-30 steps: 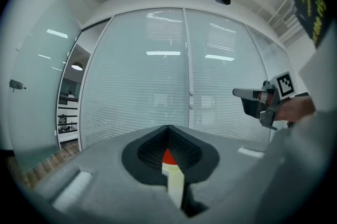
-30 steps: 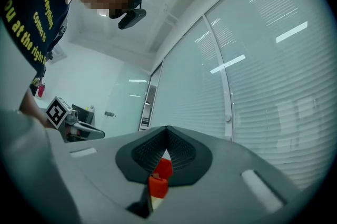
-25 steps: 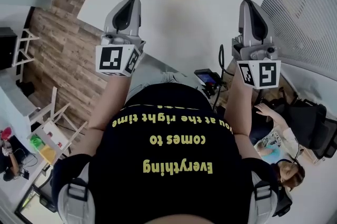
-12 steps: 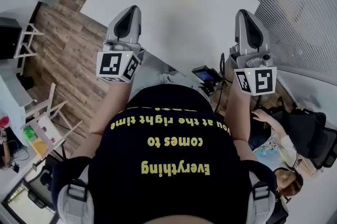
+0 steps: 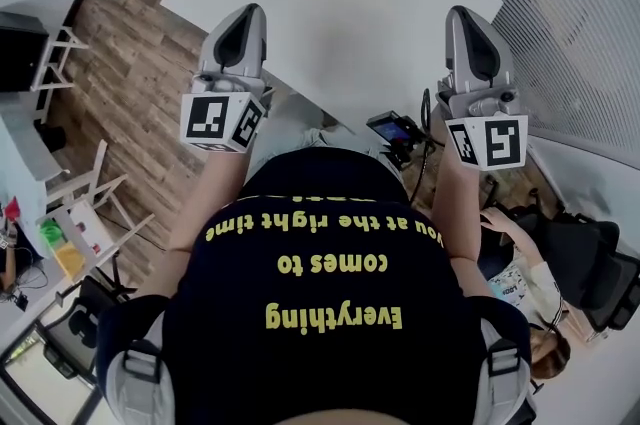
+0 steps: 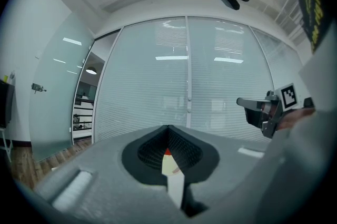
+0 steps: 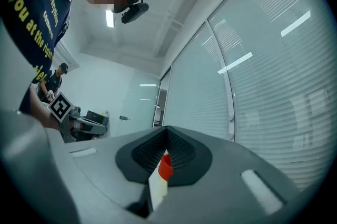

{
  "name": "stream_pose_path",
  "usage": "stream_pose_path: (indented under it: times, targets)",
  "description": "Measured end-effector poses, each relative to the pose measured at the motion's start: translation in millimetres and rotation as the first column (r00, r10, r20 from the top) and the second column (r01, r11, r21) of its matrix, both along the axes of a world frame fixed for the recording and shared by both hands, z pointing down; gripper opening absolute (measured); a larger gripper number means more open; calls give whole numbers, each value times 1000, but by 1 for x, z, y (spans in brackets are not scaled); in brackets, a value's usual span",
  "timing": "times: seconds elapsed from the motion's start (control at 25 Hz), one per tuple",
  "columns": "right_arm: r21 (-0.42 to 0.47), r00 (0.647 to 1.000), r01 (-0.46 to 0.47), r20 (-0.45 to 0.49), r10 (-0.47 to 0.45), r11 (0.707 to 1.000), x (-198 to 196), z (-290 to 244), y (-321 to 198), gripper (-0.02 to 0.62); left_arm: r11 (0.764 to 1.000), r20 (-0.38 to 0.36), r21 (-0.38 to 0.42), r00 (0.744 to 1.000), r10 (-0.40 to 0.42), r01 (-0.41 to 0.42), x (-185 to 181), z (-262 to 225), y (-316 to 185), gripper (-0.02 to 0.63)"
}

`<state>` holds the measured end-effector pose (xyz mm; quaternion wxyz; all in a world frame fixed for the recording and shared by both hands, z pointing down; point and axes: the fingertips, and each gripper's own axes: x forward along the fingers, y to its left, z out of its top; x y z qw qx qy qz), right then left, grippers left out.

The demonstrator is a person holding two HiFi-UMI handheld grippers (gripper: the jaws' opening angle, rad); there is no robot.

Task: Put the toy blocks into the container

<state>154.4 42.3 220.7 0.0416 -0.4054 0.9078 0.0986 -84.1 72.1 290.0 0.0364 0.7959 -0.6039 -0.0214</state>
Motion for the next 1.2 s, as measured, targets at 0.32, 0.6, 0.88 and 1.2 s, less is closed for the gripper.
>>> stream_pose_path:
  times: [0.32,0.6,0.88,1.2]
  targets:
    - [-7,1000,9,-14,-9,1000,-7,5,-1,5,1000,1,-2,1000,0,0,-2,0,0,0]
    - [-10,1000,12,-14,-13,1000,-10,6,-2,5,1000,1,-12,1000,3,-3,-1,3,-1,0]
    - [-17,1000,17,-11,-17,1000,-13,7,-4,6,1000,3,-16,1000,3,-3,0,5,-4,-2]
    - [-29,1000,8,-8,-8,1000,-12,11,-3,5,1000,6,-29,1000,1,-1,-1,9,-3,0]
